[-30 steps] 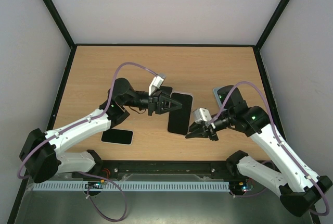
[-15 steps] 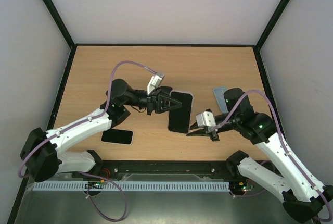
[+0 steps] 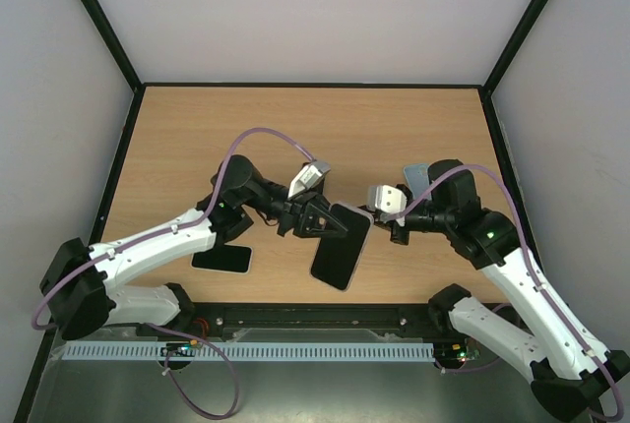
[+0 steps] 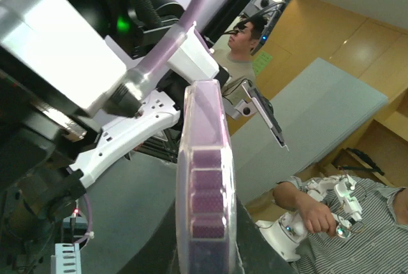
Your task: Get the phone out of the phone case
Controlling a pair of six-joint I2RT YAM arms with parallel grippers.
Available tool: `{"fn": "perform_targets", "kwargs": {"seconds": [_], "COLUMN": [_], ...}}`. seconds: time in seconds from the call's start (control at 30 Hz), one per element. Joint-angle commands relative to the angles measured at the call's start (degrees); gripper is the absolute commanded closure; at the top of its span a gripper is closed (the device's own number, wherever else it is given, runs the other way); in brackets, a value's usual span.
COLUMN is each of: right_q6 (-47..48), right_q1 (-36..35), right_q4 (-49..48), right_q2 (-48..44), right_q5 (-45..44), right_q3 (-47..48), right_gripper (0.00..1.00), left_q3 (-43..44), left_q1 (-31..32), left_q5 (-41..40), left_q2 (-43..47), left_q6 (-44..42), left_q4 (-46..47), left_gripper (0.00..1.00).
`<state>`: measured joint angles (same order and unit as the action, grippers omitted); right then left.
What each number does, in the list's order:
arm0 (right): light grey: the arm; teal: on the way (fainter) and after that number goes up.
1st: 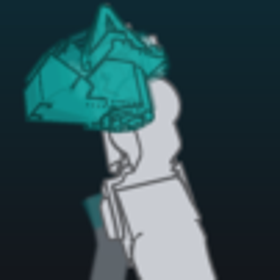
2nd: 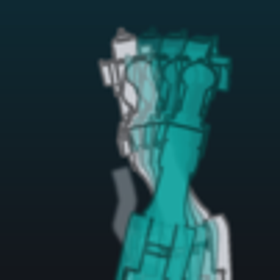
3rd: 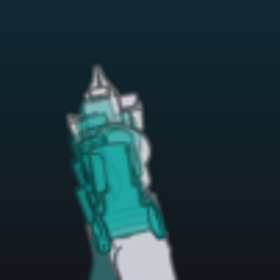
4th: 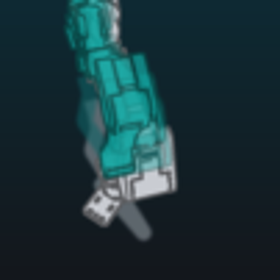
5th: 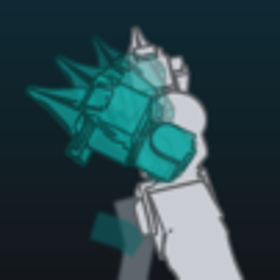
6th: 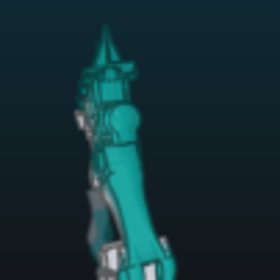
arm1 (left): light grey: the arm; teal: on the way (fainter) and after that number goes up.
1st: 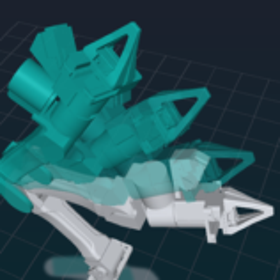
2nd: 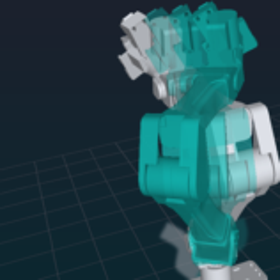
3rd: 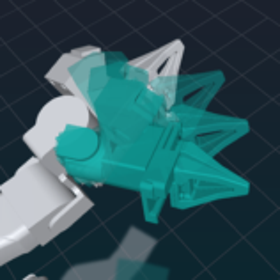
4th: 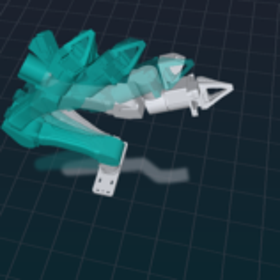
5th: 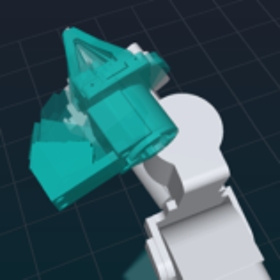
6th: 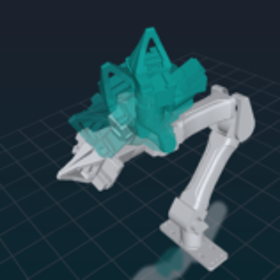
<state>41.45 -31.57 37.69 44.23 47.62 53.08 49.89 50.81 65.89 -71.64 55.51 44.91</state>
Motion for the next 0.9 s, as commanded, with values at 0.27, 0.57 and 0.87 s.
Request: {"fn": "perform_targets", "kwargs": {"seconds": [0.27, 0.57, 0.87], "right_q6": [-2.9, -4.3, -15.0], "right_q1": [0.2, -0.2, -0.9], "right_q4": [8.8, 11.3, 3.9], "right_q2": [-4.9, 1.5, 1.2], "right_q5": [9.5, 16.3, 21.6], "right_q3": [0.0, 3.7, 6.2], "right_gripper": [0.34, 0.34, 0.44], "left_q3": [-2.1, -4.9, -5.8], "left_q1": [-6.1, -5.8, -4.7], "left_q5": [-24.6, -20.8, -22.6], "left_q2": [15.4, 14.0, 14.5], "left_q6": [-17.1, -12.7, -13.3], "left_q4": [-16.9, -6.3, -6.8], "left_gripper": [0.98, 0.98, 0.97]}}
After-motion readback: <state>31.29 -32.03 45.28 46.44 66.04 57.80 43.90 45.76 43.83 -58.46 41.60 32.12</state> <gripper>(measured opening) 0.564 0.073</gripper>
